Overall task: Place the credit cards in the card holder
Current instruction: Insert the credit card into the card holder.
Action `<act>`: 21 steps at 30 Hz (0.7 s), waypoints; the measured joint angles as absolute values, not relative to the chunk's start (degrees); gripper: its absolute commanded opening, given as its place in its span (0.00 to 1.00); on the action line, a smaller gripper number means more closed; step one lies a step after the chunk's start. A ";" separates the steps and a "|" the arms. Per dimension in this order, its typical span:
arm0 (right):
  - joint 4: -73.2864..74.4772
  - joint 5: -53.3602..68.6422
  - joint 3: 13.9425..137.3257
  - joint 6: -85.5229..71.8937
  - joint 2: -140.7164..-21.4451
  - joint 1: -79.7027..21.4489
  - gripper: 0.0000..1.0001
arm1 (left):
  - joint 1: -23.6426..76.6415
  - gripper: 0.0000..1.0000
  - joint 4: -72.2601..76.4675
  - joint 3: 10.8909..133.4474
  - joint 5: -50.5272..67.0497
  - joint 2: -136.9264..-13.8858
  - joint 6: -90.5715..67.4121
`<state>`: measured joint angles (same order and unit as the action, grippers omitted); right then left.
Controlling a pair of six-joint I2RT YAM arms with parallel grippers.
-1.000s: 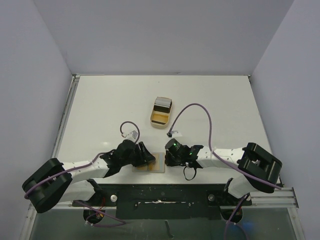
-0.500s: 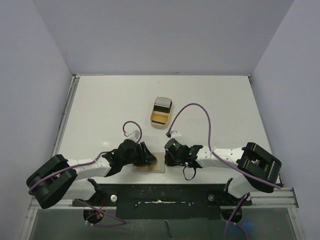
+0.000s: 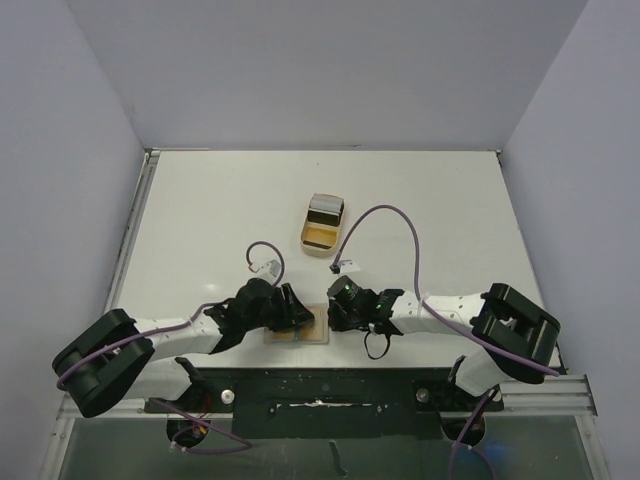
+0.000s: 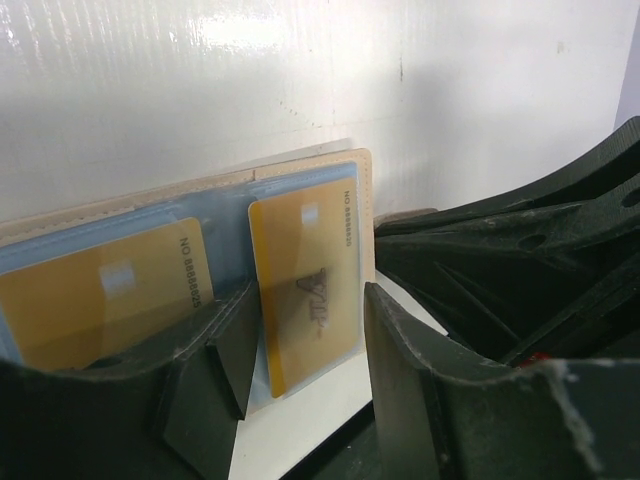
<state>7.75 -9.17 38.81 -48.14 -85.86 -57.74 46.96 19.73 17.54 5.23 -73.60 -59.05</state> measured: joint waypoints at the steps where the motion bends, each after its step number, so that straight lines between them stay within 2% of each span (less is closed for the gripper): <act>1: 7.81 -9.19 38.83 -48.18 -85.82 -57.74 0.19 | 46.96 0.45 19.51 17.54 5.19 -73.38 -59.11; 5: 7.99 -9.91 38.94 -48.40 -85.62 -57.69 0.25 | 47.05 0.49 16.29 17.54 4.67 -69.82 -59.33; 12: 11.27 -11.81 39.00 -48.42 -83.66 -57.32 0.26 | 46.28 0.53 7.68 18.02 2.04 -60.51 -59.31; 21: 12.45 -11.55 42.17 -48.42 -82.81 -57.87 0.29 | 42.33 0.54 -2.48 18.17 -0.12 -55.37 -59.35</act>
<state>12.45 -11.55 42.17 -48.42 -82.81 -57.87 42.33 -2.48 18.17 -0.12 -55.37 -59.35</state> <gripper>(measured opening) 0.264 0.532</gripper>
